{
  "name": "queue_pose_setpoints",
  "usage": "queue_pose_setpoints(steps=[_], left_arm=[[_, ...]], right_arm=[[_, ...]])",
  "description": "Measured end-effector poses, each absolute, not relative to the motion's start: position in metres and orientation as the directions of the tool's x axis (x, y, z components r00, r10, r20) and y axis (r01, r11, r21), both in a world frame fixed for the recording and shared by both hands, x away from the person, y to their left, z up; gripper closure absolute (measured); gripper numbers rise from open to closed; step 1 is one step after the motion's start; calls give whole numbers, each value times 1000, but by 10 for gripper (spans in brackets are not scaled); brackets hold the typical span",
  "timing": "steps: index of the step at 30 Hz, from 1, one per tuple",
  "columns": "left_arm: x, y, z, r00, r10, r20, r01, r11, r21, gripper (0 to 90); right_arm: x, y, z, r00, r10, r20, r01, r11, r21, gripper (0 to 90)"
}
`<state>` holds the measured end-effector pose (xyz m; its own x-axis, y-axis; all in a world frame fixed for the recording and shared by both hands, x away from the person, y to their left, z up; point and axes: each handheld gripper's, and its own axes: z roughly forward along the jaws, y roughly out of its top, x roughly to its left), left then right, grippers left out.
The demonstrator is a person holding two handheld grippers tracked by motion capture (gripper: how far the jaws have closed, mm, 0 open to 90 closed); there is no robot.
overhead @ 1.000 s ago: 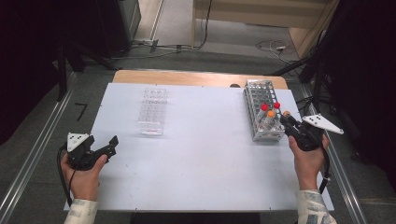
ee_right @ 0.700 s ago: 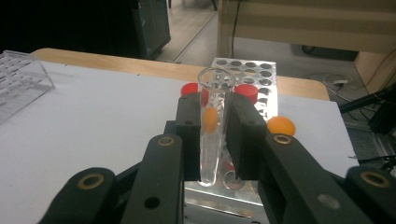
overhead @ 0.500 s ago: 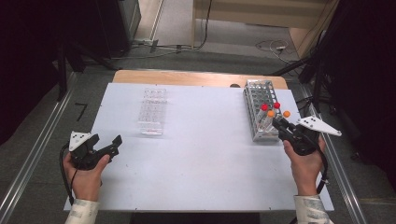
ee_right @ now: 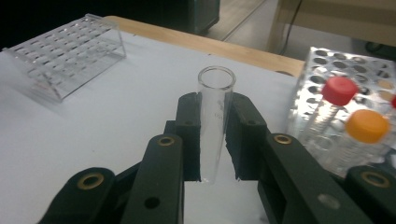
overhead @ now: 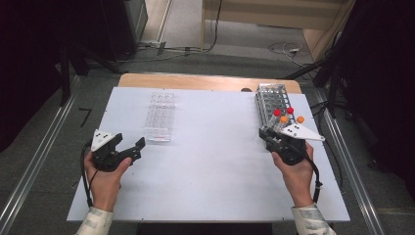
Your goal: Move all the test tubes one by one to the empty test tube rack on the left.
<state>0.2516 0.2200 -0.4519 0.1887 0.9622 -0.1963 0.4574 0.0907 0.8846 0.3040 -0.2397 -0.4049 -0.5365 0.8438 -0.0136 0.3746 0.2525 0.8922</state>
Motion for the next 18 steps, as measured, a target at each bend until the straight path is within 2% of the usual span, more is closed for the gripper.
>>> queue_pose_setpoints(steps=[18], left_arm=[[273,170,-434,315,935,-164,440,9,898,181]], right_arm=[[316,-164,-422,-644,764,-30,355,333,874,732]])
